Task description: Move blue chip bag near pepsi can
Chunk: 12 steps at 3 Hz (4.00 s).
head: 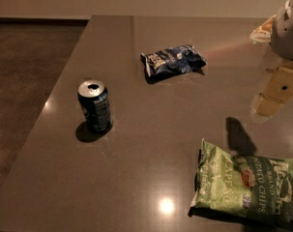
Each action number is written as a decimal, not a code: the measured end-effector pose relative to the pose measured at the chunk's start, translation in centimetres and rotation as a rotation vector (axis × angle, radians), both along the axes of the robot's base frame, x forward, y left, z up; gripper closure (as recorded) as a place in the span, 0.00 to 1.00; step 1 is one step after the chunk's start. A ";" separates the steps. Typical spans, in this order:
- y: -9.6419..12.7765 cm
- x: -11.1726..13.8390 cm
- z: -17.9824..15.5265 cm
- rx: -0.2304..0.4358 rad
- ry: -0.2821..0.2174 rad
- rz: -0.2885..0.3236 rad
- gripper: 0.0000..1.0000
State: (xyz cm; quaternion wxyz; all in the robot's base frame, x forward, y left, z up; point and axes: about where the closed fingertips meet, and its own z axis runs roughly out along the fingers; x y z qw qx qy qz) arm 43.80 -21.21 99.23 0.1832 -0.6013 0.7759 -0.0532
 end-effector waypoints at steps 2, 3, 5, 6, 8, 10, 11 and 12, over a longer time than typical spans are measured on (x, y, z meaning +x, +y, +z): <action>0.2 2.0 -0.4 0.021 -0.003 0.009 0.00; 0.8 5.8 -2.0 0.070 0.008 0.016 0.00; 2.9 15.0 -7.0 0.136 0.043 -0.013 0.00; 3.7 17.6 -9.1 0.149 0.062 -0.031 0.00; 5.9 24.2 -11.8 0.138 0.059 -0.121 0.00; 7.7 26.7 -13.1 0.139 0.089 -0.156 0.19; 9.0 26.0 -12.7 0.165 0.095 -0.126 0.41; 10.7 24.0 -11.8 0.208 0.096 -0.073 0.65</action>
Offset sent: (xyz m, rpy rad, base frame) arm 0.0610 0.0047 -0.0192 0.0651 0.0108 0.0278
